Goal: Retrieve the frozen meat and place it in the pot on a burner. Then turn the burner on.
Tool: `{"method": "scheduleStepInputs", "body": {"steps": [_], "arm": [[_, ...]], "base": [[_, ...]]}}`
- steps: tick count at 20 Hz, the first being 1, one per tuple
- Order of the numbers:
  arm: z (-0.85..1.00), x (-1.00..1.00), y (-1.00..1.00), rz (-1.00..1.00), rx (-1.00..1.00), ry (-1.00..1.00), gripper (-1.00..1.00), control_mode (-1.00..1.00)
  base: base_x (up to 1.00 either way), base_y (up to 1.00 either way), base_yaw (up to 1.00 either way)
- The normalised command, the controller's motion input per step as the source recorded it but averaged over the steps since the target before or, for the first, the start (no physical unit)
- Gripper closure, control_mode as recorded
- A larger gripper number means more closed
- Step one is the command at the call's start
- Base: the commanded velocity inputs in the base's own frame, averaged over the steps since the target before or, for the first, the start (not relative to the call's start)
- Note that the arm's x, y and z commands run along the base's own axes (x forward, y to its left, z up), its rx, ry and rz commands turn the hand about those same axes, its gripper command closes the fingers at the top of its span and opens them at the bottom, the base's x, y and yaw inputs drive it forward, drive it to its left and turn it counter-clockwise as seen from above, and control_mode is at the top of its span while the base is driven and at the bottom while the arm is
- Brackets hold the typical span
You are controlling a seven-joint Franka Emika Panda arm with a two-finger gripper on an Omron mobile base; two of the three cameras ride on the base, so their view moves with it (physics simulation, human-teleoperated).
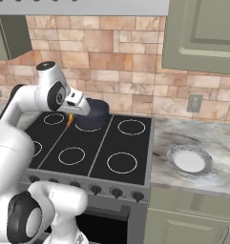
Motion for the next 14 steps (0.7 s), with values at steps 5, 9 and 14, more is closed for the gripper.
{"method": "scheduleStepInputs", "body": {"steps": [5, 9, 14], "arm": [[0.00, 0.46, 0.15, 0.04, 0.00, -0.04, 1.00, -1.00], [0.00, 0.44, 0.20, 0.02, 0.00, 0.00, 1.00, -1.00], [0.00, 0.51, 0.16, 0.00, 0.00, 0.02, 1.00, -1.00]], "base": [[0.00, 0.00, 0.00], [0.00, 0.00, 0.00], [0.00, 0.00, 0.00]]}}
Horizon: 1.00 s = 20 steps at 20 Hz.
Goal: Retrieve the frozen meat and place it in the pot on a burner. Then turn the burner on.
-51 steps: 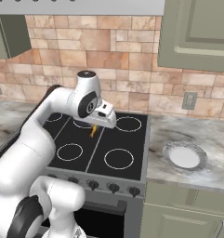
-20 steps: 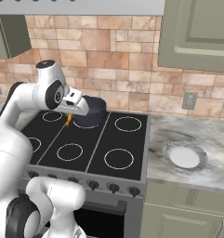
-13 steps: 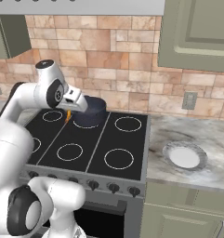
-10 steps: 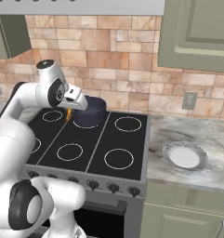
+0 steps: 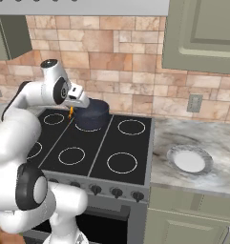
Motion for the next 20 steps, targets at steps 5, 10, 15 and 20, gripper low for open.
{"method": "scheduleStepInputs", "body": {"steps": [5, 10, 15, 20], "arm": [[-0.05, 0.66, 0.03, 0.00, 0.00, 0.03, 1.00, -1.00], [-0.10, 0.66, 0.00, 0.00, 0.00, 0.13, 1.00, -1.00], [-0.18, 0.57, 0.00, 0.00, 0.00, 0.08, 1.00, -1.00], [-0.24, 0.45, 0.00, 0.00, 0.00, 0.04, 1.00, -1.00]], "base": [[0.00, 0.00, 0.00], [0.00, 0.00, 0.00], [0.00, 0.00, 0.00], [0.00, 0.00, 0.00]]}}
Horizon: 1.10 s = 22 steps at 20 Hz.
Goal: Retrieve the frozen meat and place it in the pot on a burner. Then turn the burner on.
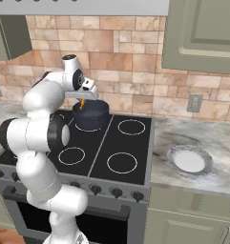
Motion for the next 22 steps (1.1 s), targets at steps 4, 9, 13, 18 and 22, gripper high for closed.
{"method": "scheduleStepInputs", "body": {"steps": [4, 9, 13, 18, 22], "arm": [[-0.28, 0.39, 0.03, 0.00, 0.00, 0.01, 1.00, -1.00], [-0.29, 0.40, 0.06, 0.00, 0.00, 0.04, 1.00, -1.00], [-0.29, 0.43, 0.07, 0.00, 0.00, 0.03, 1.00, -1.00], [-0.29, 0.46, 0.02, 0.00, 0.00, 0.05, 1.00, -1.00], [-0.28, 0.56, 0.00, 0.00, 0.00, 0.07, 1.00, -1.00]], "base": [[0.00, 0.00, 0.00], [0.00, 0.00, 0.00], [0.00, 0.00, 0.00], [0.00, 0.00, 0.00], [0.00, 0.00, 0.00]]}}
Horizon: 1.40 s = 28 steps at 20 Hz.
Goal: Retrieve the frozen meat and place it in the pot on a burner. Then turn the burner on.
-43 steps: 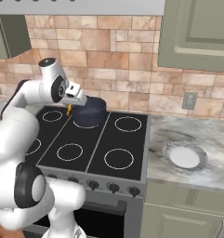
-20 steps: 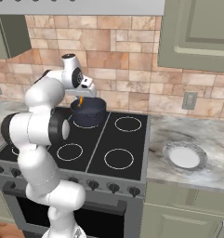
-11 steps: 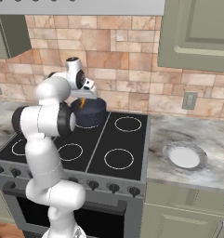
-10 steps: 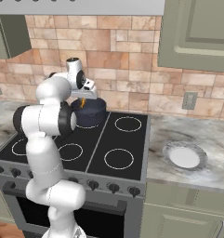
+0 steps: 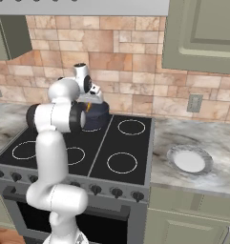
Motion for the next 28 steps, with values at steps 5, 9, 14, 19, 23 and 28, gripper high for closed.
{"method": "scheduleStepInputs", "body": {"steps": [5, 9, 14, 19, 23, 28], "arm": [[-0.27, 0.47, 0.00, 0.00, 0.00, 0.11, 1.00, -1.00], [-0.30, 0.31, 0.03, 0.00, 0.00, 0.09, 1.00, -1.00], [-0.17, 0.26, 0.13, 0.00, 0.00, 0.02, 1.00, -1.00], [-0.12, 0.26, 0.14, 0.00, 0.00, 0.00, 1.00, -1.00], [-0.16, 0.03, 0.03, 0.00, 0.00, 0.01, -1.00, -1.00], [-0.02, 0.00, 0.00, 0.00, 0.00, 0.01, -1.00, -1.00]], "base": [[0.00, 0.00, 0.00], [0.00, 0.00, 0.00], [0.00, 0.00, 0.00], [0.00, 0.00, 0.00], [0.00, 0.00, 0.00], [0.00, 0.00, 0.00]]}}
